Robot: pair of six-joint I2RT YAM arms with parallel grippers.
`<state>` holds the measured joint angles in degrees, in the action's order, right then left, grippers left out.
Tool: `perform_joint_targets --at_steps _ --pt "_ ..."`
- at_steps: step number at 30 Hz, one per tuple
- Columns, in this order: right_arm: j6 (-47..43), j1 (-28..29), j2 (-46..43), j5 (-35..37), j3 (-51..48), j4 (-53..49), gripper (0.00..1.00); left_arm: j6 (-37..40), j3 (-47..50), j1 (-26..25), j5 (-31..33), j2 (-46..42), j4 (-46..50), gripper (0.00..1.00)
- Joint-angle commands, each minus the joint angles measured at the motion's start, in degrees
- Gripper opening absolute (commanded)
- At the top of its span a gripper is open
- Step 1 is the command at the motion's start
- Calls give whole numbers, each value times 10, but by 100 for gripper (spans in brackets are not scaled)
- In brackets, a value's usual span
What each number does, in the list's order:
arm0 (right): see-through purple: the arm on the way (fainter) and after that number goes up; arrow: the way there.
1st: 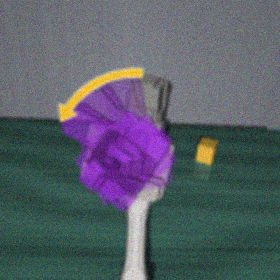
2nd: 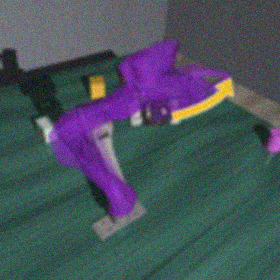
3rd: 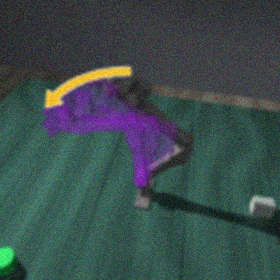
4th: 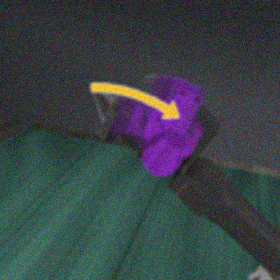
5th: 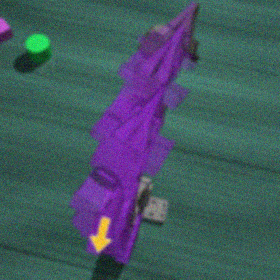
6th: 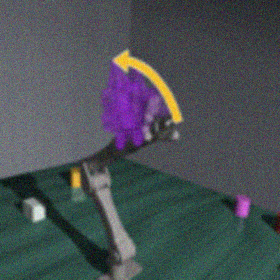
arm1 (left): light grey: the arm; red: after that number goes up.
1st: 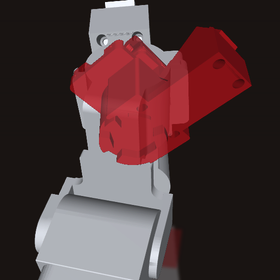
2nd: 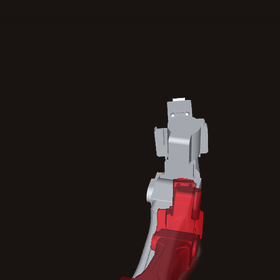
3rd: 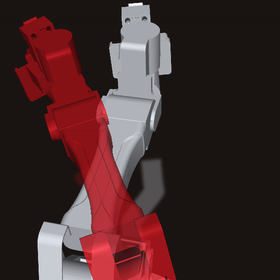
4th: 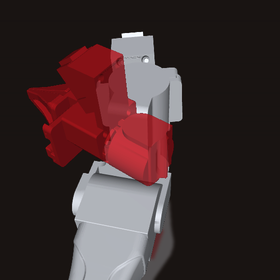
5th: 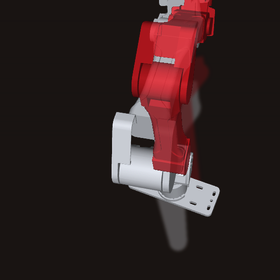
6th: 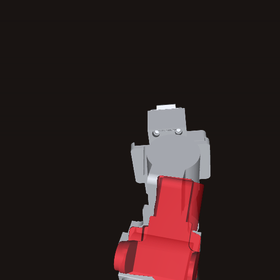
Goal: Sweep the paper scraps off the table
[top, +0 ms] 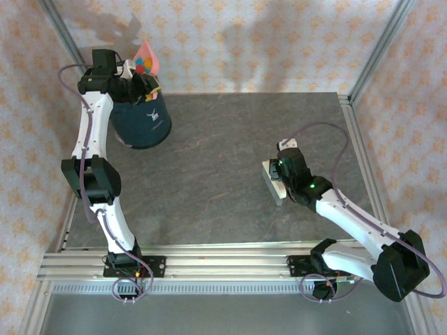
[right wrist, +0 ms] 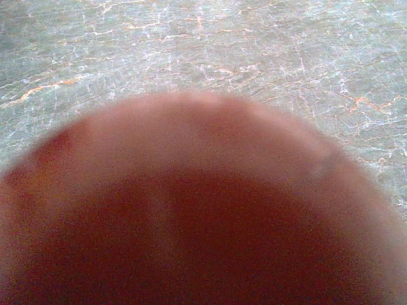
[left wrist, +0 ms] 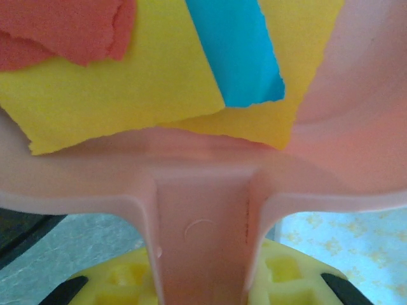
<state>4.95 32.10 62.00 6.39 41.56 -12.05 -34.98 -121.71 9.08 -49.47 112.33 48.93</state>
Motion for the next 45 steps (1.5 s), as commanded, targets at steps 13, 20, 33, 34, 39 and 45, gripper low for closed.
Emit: perform_joint_targets --at_steps 13,20,33,34,39,45 --pt "10 1 -11 16 -1 -3 0 -228 135 11 -81 -79 -302 0" --pt "12 1 -9 21 1 -3 0 -339 205 13 -84 -93 -438 0" --pt "15 1 -8 18 -1 -1 0 -474 291 14 -76 -112 -608 0" --pt "16 1 -8 18 -2 -2 0 -479 295 14 -75 -113 -612 0" --pt "16 1 -9 17 -4 -2 0 -566 329 14 -76 -108 -728 0" --pt "17 1 -7 16 -5 -1 0 -611 356 13 -70 -111 -778 0"
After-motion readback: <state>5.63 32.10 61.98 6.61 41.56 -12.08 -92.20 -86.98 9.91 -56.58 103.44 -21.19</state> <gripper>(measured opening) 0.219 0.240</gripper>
